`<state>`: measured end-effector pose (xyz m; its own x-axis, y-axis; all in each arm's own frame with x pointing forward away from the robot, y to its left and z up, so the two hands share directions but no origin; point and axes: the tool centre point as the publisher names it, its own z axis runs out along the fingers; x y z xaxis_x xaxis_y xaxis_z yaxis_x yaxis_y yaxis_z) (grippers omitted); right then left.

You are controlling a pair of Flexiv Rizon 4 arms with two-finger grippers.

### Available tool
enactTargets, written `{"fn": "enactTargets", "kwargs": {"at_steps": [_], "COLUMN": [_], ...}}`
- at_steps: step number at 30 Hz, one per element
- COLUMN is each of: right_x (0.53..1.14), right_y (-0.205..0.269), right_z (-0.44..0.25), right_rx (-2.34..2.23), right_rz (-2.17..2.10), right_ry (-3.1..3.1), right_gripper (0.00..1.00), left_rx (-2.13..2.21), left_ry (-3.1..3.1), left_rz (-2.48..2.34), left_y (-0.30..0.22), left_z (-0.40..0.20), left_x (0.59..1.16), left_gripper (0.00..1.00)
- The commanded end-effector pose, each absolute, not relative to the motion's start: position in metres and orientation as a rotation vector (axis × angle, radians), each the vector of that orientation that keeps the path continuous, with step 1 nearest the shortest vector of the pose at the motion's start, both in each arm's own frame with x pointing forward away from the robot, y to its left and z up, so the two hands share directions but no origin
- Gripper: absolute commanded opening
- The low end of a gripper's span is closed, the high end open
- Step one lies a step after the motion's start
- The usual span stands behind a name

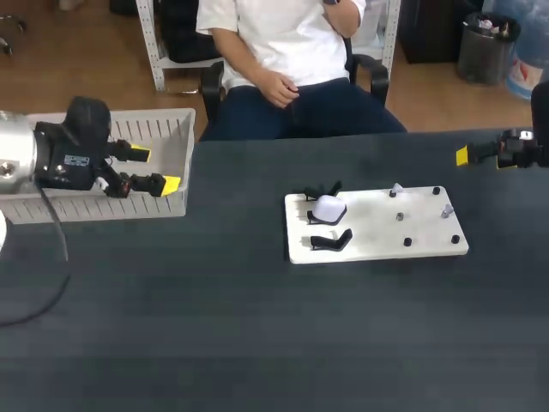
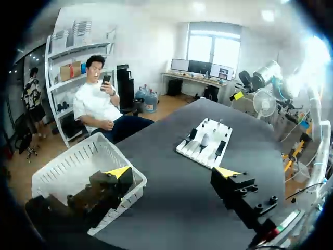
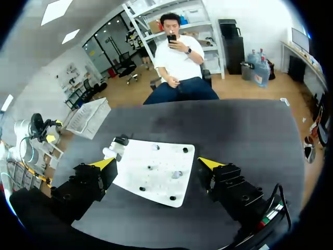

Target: Pick up each earbud case from the left stands, insert the matching earbuds, close the lid, and place the case in the box.

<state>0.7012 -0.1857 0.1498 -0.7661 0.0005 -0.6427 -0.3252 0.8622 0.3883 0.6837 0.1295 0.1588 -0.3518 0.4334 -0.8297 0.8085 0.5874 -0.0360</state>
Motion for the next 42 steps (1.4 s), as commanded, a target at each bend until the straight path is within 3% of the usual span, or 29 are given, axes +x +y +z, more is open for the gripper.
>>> {"fn": "enactTargets", "kwargs": {"at_steps": [1, 25, 42], "right_x": [0.701, 0.701, 0.701], "right_y": [-0.186, -0.186, -0.186], "right_z": [0.15, 0.15, 0.15], "right_rx": [-0.234, -0.234, -0.234], "right_rz": [0.643, 0.643, 0.643], "right_ry": [2.372, 2.372, 2.372], "right_gripper": [1.0, 1.0, 1.0], "left_rx": [1.336, 1.355, 1.548], "left_ry": [1.42, 1.468, 1.567], "left_rz": [-0.786, -0.76, -0.821], "left_y": [0.132, 0.12, 0.011], "left_z": [0.157, 0.154, 0.106], "left_x": [0.679, 0.681, 0.683], "left_gripper": [1.0, 1.0, 1.0]}}
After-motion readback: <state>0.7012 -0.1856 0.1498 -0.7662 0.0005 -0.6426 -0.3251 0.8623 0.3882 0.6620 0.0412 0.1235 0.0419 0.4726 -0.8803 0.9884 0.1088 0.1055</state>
